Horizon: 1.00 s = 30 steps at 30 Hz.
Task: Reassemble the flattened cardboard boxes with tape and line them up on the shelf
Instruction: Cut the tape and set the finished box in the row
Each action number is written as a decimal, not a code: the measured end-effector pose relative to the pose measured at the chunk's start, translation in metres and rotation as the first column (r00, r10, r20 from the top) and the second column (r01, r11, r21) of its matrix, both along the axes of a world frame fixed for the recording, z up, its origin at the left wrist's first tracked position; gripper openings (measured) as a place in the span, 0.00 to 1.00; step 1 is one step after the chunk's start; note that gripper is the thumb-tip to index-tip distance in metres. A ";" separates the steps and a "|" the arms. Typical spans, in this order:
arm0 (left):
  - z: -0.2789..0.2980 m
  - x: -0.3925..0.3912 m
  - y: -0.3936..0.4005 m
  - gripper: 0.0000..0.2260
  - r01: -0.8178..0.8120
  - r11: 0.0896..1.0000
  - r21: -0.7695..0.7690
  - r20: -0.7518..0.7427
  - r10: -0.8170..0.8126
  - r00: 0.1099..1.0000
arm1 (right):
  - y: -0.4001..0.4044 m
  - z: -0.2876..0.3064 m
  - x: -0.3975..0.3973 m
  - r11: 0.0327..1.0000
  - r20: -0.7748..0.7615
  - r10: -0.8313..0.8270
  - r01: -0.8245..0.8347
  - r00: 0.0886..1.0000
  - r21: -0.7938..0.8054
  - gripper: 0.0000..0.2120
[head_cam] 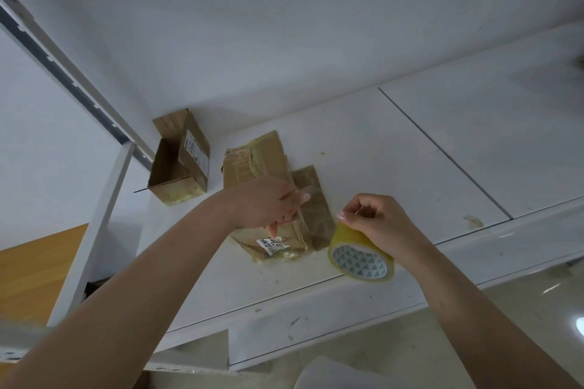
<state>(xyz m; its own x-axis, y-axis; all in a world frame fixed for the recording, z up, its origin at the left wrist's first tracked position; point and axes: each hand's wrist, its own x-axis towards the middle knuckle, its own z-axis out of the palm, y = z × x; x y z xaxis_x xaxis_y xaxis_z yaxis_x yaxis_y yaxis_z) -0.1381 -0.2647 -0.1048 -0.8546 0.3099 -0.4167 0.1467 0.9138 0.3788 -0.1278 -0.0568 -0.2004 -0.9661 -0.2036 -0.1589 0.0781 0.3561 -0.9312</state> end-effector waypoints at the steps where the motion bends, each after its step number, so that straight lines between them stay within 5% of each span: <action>1: -0.002 0.000 -0.005 0.20 -0.048 0.997 0.059 -0.004 0.048 0.999 | -0.003 -0.002 0.000 0.999 0.036 -0.010 0.011 0.999 -0.034 0.08; 6: -0.013 0.007 -0.009 0.20 -0.109 0.983 0.145 -0.067 0.119 0.991 | -0.016 -0.011 0.000 0.992 0.193 -0.033 0.055 0.981 -0.110 0.09; 11: -0.014 0.010 -0.015 0.20 -0.075 0.996 0.042 -0.182 0.082 0.980 | -0.002 -0.017 -0.006 0.981 0.211 -0.178 0.190 0.961 -0.035 0.09; 15: -0.016 0.007 -0.010 0.21 -0.082 0.991 -0.105 -0.214 0.058 0.975 | 0.025 -0.010 -0.011 0.969 0.040 -0.247 0.246 0.968 0.013 0.09; 20: -0.029 0.006 0.005 0.18 -0.286 0.937 -0.202 -0.342 0.206 0.917 | 0.028 -0.004 -0.004 0.970 -0.089 -0.233 0.238 0.968 0.048 0.11; 24: -0.029 0.008 0.014 0.13 -0.308 0.908 -0.283 -0.354 0.200 0.914 | 0.026 -0.001 0.006 0.976 -0.154 -0.216 0.208 0.964 -0.067 0.12; 27: -0.025 0.010 0.013 0.20 -0.328 0.923 -0.202 -0.324 0.253 0.912 | 0.026 0.012 0.013 0.980 -0.188 -0.157 0.129 0.970 -0.153 0.10; 30: -0.016 0.017 0.010 0.28 -0.421 0.900 0.115 -0.338 0.434 0.835 | 0.023 0.024 0.017 0.979 -0.225 -0.126 0.084 0.966 -0.187 0.08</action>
<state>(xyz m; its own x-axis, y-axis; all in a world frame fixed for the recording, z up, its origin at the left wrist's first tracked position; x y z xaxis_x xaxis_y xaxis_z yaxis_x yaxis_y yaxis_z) -0.1214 -0.2549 -0.1213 -0.9917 -0.1109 -0.0644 -0.1276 0.9034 0.4094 -0.1110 -0.0337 -0.1760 -0.9892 -0.1035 0.1037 -0.1218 0.1882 -0.9746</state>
